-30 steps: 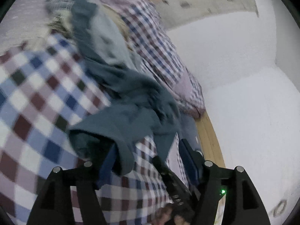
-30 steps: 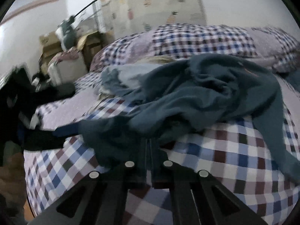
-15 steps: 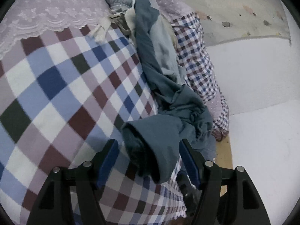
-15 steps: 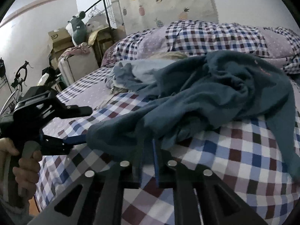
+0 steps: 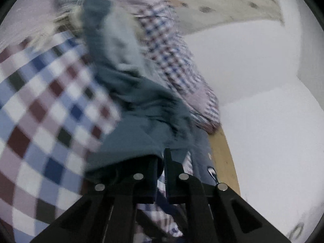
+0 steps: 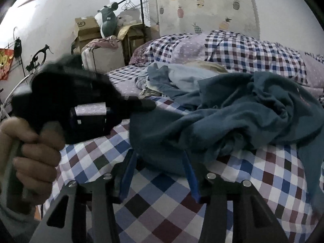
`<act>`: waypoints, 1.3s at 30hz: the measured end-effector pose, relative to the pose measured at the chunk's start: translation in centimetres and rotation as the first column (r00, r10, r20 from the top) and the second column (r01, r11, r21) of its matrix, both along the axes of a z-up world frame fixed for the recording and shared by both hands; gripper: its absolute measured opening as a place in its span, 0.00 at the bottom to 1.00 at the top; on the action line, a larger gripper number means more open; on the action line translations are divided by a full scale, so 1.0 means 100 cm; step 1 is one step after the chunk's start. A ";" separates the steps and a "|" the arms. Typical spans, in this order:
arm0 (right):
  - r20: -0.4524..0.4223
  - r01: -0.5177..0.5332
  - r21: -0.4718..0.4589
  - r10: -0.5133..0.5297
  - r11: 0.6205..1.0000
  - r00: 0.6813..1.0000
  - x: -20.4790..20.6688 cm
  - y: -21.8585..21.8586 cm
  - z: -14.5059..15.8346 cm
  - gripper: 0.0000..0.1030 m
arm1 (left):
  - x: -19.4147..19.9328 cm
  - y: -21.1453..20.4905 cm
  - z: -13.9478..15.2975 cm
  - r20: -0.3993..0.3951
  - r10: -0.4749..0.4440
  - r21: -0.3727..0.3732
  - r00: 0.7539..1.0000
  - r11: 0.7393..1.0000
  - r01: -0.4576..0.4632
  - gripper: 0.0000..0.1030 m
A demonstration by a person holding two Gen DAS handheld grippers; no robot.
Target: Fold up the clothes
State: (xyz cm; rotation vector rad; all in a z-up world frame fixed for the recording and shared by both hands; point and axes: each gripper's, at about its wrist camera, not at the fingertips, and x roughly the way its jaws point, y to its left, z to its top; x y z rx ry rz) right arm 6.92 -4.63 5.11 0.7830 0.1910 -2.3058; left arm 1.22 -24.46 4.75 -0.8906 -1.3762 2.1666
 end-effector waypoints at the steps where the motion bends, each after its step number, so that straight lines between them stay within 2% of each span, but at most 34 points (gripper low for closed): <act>1: -0.001 0.001 -0.003 -0.001 1.000 1.000 0.001 0.000 0.000 0.49 | 0.000 0.004 0.004 -0.019 -0.017 -0.008 1.000 1.000 0.017 0.04; 4: -0.014 0.012 -0.011 -0.012 1.000 1.000 0.003 -0.001 0.003 0.49 | -0.001 0.015 0.012 -0.063 -0.070 -0.013 0.996 0.997 0.070 0.04; 10: -0.042 0.048 -0.055 -0.050 0.997 0.998 0.008 0.006 0.013 0.48 | -0.002 0.029 0.019 -0.092 -0.142 -0.043 0.986 0.989 0.139 0.04; 12: -0.029 0.080 -0.066 -0.082 0.995 0.996 0.003 0.015 0.014 0.28 | -0.001 0.029 0.018 -0.084 -0.142 -0.051 0.986 0.989 0.138 0.04; 13: -0.018 0.099 -0.071 -0.101 0.993 0.995 0.000 0.021 0.014 0.05 | -0.001 0.029 0.018 -0.079 -0.142 -0.054 0.987 0.989 0.138 0.06; 14: -0.007 0.118 -0.076 -0.119 0.990 0.993 -0.003 0.026 0.014 0.02 | -0.003 0.029 0.017 -0.066 -0.139 -0.058 0.988 0.989 0.135 0.14; 15: 0.003 0.137 -0.080 -0.137 0.987 0.991 -0.006 0.032 0.015 0.02 | -0.003 0.027 0.015 -0.058 -0.133 -0.056 0.989 0.990 0.130 0.20; 17: 0.025 0.175 -0.089 -0.174 0.981 0.984 -0.013 0.042 0.015 0.01 | -0.003 0.025 0.012 -0.043 -0.121 -0.053 0.992 0.992 0.118 0.49; 20: 0.058 0.232 -0.099 -0.228 0.968 0.972 -0.022 0.059 0.016 0.01 | 0.003 0.014 0.012 -0.060 -0.072 -0.020 0.996 0.997 0.071 0.66; 23: 0.090 0.288 -0.109 -0.279 0.952 0.956 -0.031 0.076 0.016 0.01 | 0.009 0.003 0.011 -0.069 -0.014 0.001 0.998 1.000 0.015 0.67; 25: 0.108 0.318 -0.118 -0.307 0.941 0.946 -0.036 0.089 0.016 0.01 | 0.010 -0.001 0.007 -0.053 0.008 0.011 0.999 1.000 -0.007 0.75; 30: 0.139 0.373 -0.121 -0.356 0.920 0.924 -0.047 0.113 0.016 0.01 | 0.005 0.016 -0.012 0.064 -0.033 -0.015 0.997 0.999 0.034 0.75; 35: 0.170 0.407 -0.104 -0.387 0.907 0.906 -0.051 0.125 0.009 0.02 | -0.001 0.039 -0.032 0.166 -0.061 -0.022 0.984 0.998 0.066 0.75; 39: 0.189 0.419 -0.107 -0.396 0.902 0.899 -0.054 0.132 0.005 0.02 | 0.000 0.047 -0.038 0.187 -0.070 0.012 0.980 0.998 0.069 0.71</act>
